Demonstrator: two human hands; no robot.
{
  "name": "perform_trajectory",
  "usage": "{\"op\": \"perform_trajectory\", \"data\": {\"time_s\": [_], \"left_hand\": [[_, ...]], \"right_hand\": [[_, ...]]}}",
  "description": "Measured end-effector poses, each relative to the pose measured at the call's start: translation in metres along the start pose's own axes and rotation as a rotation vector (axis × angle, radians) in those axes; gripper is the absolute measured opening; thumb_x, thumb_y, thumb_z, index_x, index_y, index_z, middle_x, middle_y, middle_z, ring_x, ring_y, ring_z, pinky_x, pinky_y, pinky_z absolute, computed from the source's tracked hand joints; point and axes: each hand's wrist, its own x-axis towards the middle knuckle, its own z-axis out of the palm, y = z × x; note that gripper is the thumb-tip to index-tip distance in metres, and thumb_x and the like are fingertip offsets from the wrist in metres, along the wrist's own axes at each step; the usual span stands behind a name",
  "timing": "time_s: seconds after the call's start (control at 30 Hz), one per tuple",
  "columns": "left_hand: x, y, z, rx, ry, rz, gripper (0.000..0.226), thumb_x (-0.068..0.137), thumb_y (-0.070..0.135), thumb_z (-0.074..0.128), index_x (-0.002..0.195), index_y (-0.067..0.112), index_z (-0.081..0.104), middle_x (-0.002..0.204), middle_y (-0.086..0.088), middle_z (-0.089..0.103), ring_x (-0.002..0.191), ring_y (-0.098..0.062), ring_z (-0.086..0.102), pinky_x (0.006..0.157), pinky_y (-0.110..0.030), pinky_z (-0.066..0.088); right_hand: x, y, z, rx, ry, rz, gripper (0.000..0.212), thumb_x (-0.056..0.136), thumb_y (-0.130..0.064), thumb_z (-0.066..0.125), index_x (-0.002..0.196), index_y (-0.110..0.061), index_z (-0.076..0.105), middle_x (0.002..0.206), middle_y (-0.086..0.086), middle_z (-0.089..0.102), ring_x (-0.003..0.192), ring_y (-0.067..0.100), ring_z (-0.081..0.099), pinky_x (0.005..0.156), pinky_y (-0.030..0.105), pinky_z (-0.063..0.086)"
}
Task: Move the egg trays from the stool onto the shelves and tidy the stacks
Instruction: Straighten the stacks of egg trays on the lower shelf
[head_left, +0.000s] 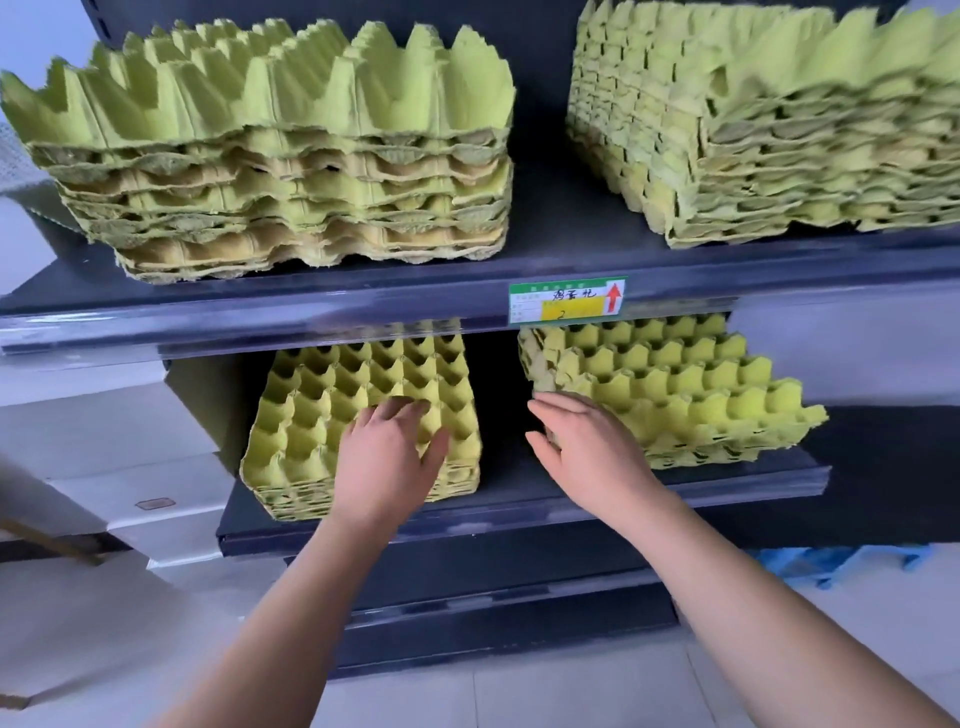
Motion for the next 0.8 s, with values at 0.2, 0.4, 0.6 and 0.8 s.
{"op": "perform_trajectory", "data": {"time_s": [0.2, 0.4, 0.6, 0.8], "left_hand": [[0.001, 0.125, 0.043, -0.108, -0.029, 0.086, 0.054, 0.082, 0.052, 0.048, 0.119, 0.016, 0.066, 0.116, -0.006, 0.066, 0.098, -0.034, 0.063, 0.081, -0.041, 0.052], [0.01, 0.205, 0.093, -0.068, -0.096, 0.08, 0.066, 0.081, 0.061, 0.059, 0.136, 0.026, 0.052, 0.141, -0.005, 0.047, 0.129, -0.032, 0.041, 0.106, -0.045, 0.036], [0.014, 0.218, 0.114, -0.082, -0.134, -0.016, 0.071, 0.082, 0.049, 0.068, 0.144, 0.027, 0.042, 0.14, -0.001, 0.05, 0.136, -0.031, 0.027, 0.107, -0.044, 0.034], [0.016, 0.214, 0.109, -0.144, 0.004, 0.066, 0.065, 0.074, 0.039, 0.079, 0.131, 0.015, 0.058, 0.123, -0.005, 0.063, 0.122, -0.034, 0.045, 0.104, -0.039, 0.034]], "right_hand": [[-0.036, 0.117, -0.042, -0.036, 0.024, 0.023, 0.045, 0.094, -0.031, 0.054, 0.136, -0.015, 0.05, 0.144, -0.002, 0.046, 0.132, 0.016, 0.041, 0.108, 0.03, 0.033], [-0.053, 0.219, -0.053, -0.096, -0.077, 0.034, 0.059, 0.089, -0.039, 0.061, 0.141, -0.018, 0.043, 0.15, 0.0, 0.037, 0.136, 0.021, 0.034, 0.11, 0.032, 0.029], [-0.049, 0.266, -0.047, -0.099, -0.101, 0.004, 0.063, 0.088, -0.038, 0.063, 0.143, -0.02, 0.039, 0.152, 0.002, 0.03, 0.136, 0.028, 0.03, 0.112, 0.04, 0.026], [-0.036, 0.281, -0.046, -0.06, -0.084, -0.033, 0.067, 0.085, -0.042, 0.065, 0.141, -0.015, 0.041, 0.144, 0.004, 0.042, 0.129, 0.027, 0.041, 0.11, 0.04, 0.028]]}}
